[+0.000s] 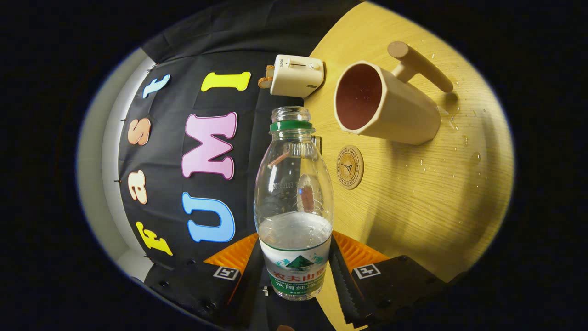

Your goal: Take the bottle from table, then pour the juice into the cup, finally place the bottle on the coaster

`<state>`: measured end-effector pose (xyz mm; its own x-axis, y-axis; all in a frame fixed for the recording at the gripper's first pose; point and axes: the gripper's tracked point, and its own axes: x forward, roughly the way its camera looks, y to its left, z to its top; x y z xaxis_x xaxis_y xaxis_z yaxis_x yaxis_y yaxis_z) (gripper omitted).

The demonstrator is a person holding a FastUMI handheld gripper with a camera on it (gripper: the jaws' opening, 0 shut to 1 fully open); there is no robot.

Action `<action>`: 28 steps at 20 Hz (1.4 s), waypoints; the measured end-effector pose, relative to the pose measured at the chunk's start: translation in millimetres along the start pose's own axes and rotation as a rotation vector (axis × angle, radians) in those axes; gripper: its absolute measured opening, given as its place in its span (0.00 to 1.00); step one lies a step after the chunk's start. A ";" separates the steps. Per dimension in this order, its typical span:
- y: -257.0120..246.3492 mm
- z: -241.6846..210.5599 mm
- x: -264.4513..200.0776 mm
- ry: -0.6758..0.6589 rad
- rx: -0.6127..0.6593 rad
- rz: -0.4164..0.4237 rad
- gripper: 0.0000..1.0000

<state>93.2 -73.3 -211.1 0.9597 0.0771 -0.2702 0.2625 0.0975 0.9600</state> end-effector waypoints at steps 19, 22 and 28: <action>-4.7 3.6 10.7 0.012 0.206 -0.006 0.75; -6.5 3.8 11.8 0.012 0.227 -0.011 0.75; -6.6 4.8 12.7 0.014 0.252 -0.014 0.75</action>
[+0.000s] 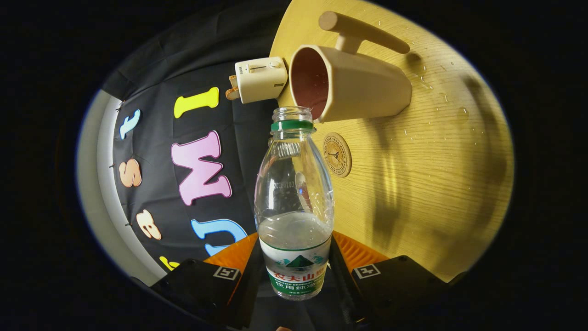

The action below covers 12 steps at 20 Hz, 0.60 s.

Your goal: Take the bottle from table, then pour the juice into the cup, finally place the bottle on the coaster

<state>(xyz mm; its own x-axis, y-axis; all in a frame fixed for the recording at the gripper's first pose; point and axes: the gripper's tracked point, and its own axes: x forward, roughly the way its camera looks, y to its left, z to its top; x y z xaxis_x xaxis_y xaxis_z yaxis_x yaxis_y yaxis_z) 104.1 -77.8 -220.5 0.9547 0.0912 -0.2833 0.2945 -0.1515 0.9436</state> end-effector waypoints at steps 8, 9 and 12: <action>3.7 2.8 1.5 -0.003 0.023 0.005 0.75; 4.6 2.4 1.7 -0.004 0.025 0.006 0.75; 6.1 4.3 2.6 -0.005 0.034 0.008 0.75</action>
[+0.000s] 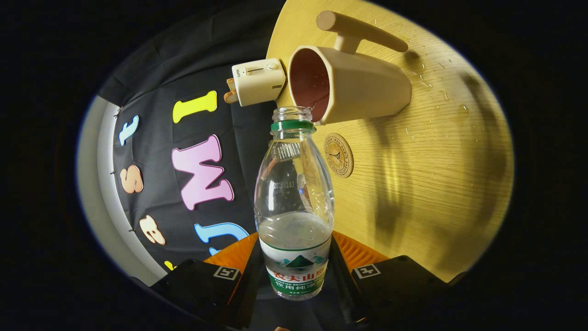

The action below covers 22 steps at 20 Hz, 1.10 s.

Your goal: Take the bottle from table, then pour the juice into the cup, finally place the bottle on the coaster

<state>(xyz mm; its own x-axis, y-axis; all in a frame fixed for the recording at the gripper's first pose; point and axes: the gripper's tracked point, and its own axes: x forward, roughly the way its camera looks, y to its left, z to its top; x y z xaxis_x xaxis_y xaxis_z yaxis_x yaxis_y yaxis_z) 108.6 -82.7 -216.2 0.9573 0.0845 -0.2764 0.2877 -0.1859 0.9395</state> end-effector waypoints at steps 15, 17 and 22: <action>9.2 1.1 0.2 0.003 0.050 0.010 0.75; 10.3 2.7 -0.1 0.000 0.062 0.014 0.75; 17.6 1.7 -1.7 0.001 0.089 0.023 0.75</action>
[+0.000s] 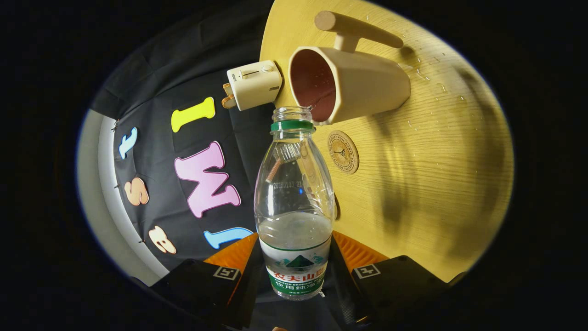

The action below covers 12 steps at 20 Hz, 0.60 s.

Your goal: Take the bottle from table, then pour the juice into the cup, finally place the bottle on the coaster

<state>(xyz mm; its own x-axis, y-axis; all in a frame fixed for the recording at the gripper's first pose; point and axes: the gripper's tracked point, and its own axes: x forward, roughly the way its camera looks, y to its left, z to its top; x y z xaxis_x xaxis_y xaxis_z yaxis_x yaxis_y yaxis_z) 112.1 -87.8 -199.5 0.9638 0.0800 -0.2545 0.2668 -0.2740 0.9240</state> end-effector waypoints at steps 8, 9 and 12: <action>6.8 0.3 1.4 0.001 0.045 0.008 0.75; 7.4 0.8 1.6 0.002 0.050 0.008 0.75; 8.7 1.7 -0.3 0.008 0.066 0.005 0.75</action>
<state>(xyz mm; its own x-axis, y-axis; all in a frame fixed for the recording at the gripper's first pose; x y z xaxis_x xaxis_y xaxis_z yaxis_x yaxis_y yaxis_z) 114.2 -91.8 -191.8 0.9652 0.0855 -0.2472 0.2616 -0.3368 0.9045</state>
